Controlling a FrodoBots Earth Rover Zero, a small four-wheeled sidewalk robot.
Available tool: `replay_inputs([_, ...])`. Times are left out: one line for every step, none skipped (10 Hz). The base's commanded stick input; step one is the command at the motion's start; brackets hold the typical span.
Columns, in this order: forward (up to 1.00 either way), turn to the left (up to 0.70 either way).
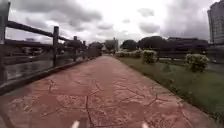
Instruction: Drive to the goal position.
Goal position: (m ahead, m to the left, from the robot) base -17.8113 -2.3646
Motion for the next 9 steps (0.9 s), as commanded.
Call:
replay_inputs([0.00,0.00])
replay_inputs([0.00,0.00])
replay_inputs([0.00,0.00])
replay_inputs([0.00,0.00])
replay_inputs([0.00,0.00])
replay_inputs([0.00,0.00])
replay_inputs([0.00,0.00])
replay_inputs([0.00,0.00])
replay_inputs([0.00,0.00])
